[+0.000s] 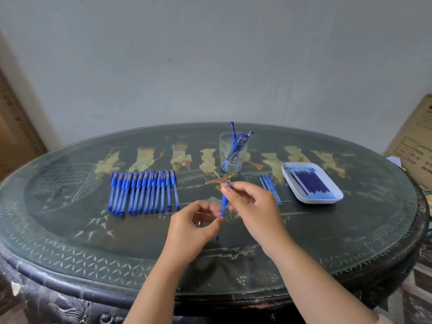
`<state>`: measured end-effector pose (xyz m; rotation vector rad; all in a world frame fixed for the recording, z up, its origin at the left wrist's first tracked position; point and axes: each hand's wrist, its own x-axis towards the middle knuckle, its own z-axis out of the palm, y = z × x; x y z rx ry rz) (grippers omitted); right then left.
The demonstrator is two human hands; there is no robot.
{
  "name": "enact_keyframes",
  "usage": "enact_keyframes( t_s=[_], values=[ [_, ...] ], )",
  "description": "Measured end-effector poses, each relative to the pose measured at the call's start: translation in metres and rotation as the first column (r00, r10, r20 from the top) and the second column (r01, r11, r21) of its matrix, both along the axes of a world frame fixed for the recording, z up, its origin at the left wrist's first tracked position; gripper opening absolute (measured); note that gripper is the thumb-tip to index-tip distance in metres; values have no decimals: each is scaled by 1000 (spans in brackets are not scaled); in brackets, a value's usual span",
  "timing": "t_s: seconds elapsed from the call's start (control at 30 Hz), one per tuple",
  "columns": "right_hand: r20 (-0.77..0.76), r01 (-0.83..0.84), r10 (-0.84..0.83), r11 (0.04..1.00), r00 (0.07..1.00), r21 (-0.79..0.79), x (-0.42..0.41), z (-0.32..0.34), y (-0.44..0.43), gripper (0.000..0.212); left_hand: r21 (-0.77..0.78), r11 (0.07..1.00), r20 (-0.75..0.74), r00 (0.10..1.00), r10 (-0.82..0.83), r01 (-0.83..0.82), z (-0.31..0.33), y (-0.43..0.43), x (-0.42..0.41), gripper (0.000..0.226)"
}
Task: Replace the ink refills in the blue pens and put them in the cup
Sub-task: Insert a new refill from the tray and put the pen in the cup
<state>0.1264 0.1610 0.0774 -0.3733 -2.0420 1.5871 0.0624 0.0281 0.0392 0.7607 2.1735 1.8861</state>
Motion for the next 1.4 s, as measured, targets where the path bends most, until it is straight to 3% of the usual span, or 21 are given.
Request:
enact_keyframes(
  t_s=[0.13, 0.47, 0.6, 0.73, 0.9, 1.1, 1.4],
  values=[
    [-1, 25, -25, 1000, 1000, 6, 0, 12, 8, 7, -26, 1000, -10, 1000, -6, 5, 3, 0, 1, 18],
    [-133, 58, -82, 982, 988, -178, -3, 55, 30, 8, -155, 988, -100, 995, -23, 7, 4, -6, 0, 21],
    [-191, 11, -43, 986, 981, -165, -1, 66, 47, 23, -164, 986, -100, 995, -3, -14, 7, -8, -2, 20],
    [-225, 175, -217, 966, 950, -190, -2, 70, 72, 13, -69, 990, -42, 992, 117, -119, 7, -12, -9, 18],
    [11, 351, -351, 936, 936, -10, -27, 39, 106, 13, 155, 926, 158, 934, 319, -343, -2, -17, -23, 15],
    [303, 255, -381, 888, 873, 382, -58, 1, 118, 24, 276, 865, 293, 894, 340, -419, -8, -16, -36, 12],
    [434, 170, -434, 835, 789, 524, -76, -30, 134, 32, 321, 847, 325, 889, 322, -424, -9, -10, -54, 14]
  ],
)
